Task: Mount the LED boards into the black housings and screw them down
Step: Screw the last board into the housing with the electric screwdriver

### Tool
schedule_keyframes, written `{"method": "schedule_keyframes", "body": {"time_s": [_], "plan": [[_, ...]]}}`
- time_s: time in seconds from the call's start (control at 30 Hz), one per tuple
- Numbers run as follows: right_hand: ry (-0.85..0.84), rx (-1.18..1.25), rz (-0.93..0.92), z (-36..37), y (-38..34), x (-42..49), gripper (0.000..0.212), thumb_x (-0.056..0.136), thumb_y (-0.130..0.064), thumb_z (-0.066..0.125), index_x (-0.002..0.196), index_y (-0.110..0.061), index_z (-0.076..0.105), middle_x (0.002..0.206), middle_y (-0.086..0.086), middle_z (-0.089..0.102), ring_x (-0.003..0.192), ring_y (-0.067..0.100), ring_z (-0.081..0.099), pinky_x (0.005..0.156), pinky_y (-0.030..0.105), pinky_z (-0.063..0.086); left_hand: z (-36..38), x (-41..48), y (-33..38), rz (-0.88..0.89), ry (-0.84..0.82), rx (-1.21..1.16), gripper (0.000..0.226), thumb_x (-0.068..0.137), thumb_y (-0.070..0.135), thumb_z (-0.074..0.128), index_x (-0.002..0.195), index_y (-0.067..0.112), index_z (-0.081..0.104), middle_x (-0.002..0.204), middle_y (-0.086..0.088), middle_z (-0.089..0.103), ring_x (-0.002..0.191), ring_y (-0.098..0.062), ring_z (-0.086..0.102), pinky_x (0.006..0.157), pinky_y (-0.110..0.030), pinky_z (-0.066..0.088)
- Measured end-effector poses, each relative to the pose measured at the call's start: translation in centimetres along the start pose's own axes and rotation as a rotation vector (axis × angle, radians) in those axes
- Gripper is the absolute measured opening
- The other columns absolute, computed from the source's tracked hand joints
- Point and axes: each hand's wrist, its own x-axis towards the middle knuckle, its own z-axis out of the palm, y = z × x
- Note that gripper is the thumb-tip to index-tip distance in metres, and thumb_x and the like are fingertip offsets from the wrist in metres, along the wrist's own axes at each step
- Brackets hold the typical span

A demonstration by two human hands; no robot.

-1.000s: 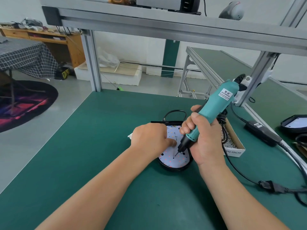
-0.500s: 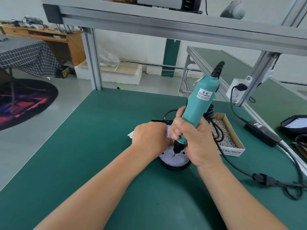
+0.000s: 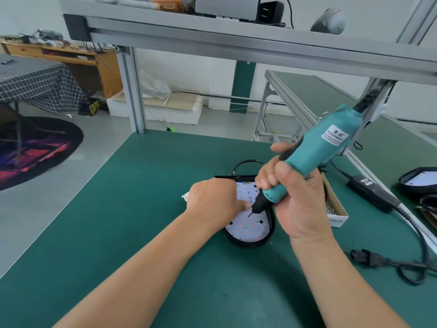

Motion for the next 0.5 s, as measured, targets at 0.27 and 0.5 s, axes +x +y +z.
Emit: {"method": "schedule_keyframes", "body": {"time_s": [0.27, 0.5], "plan": [[0.332, 0.275, 0.087, -2.6, 0.4, 0.7, 0.01, 0.101, -0.023, 0.055, 0.104, -0.018, 0.064, 0.07, -0.004, 0.043, 0.063, 0.013, 0.044, 0.067, 0.028, 0.045, -0.4, -0.2, -1.7, -0.012, 0.042, -0.166, 0.043, 0.099, 0.049, 0.054, 0.078, 0.012, 0.061, 0.07, -0.001, 0.065, 0.066, -0.024, 0.06, 0.057, -0.03, 0.041], [0.467, 0.358, 0.061, -4.0, 0.2, 1.1, 0.009, 0.103, -0.022, 0.055, 0.101, -0.016, 0.062, 0.072, -0.004, 0.045, 0.065, 0.013, 0.046, 0.069, 0.027, 0.046, -1.8, 0.0, -2.7, -0.292, -0.25, -1.704, 0.027, 0.104, -0.007, 0.041, 0.116, -0.006, 0.066, 0.087, -0.009, 0.062, 0.06, -0.013, 0.051, 0.048, -0.022, 0.039]]}}
